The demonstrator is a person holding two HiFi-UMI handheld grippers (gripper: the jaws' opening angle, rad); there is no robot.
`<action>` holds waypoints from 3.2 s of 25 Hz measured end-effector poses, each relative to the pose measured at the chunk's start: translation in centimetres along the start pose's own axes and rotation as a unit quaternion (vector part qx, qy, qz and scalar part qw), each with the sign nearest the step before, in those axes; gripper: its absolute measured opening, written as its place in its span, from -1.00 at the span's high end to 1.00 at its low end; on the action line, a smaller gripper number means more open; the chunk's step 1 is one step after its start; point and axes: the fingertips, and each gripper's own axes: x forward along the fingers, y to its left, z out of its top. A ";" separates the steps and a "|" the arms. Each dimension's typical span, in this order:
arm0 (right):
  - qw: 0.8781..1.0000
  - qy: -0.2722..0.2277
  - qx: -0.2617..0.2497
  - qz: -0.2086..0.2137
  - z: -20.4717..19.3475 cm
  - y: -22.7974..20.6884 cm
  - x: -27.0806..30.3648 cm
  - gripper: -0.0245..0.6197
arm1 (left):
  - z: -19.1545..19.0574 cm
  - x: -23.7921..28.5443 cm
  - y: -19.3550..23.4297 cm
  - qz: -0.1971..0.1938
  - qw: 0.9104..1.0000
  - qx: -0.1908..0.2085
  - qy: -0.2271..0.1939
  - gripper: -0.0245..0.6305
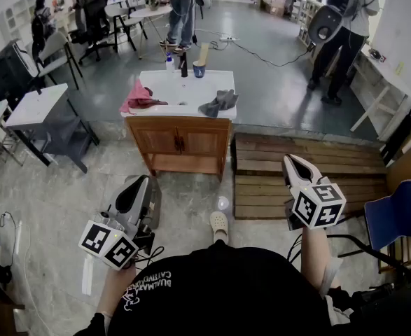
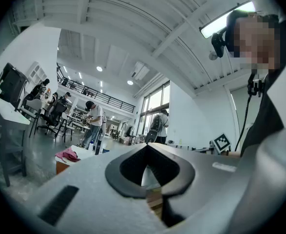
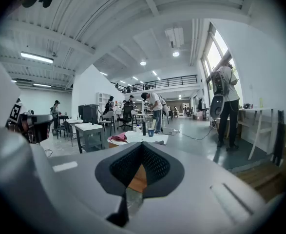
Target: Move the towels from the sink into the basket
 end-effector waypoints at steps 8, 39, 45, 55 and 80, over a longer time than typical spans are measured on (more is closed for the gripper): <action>1.000 0.005 -0.004 0.003 0.3 -0.2 0.9 0.90 | 0.3 0.6 0.5 0.002 1.000 0.003 0.001 0.92; 0.994 0.091 0.045 0.043 -3.7 -7.4 22.3 0.90 | -5.1 11.6 14.7 0.102 0.993 -0.043 0.049 0.92; 0.988 0.101 0.077 0.082 -2.9 -8.9 30.4 0.90 | -5.8 16.4 18.9 0.120 0.990 -0.052 0.054 0.92; 0.976 0.169 0.031 0.133 -3.8 -9.4 40.7 0.90 | -5.3 22.8 23.5 0.154 0.985 -0.060 0.051 0.92; 0.926 0.322 0.026 0.196 -14.3 -7.3 54.2 0.43 | -6.6 23.6 28.0 0.259 0.959 -0.063 0.098 0.92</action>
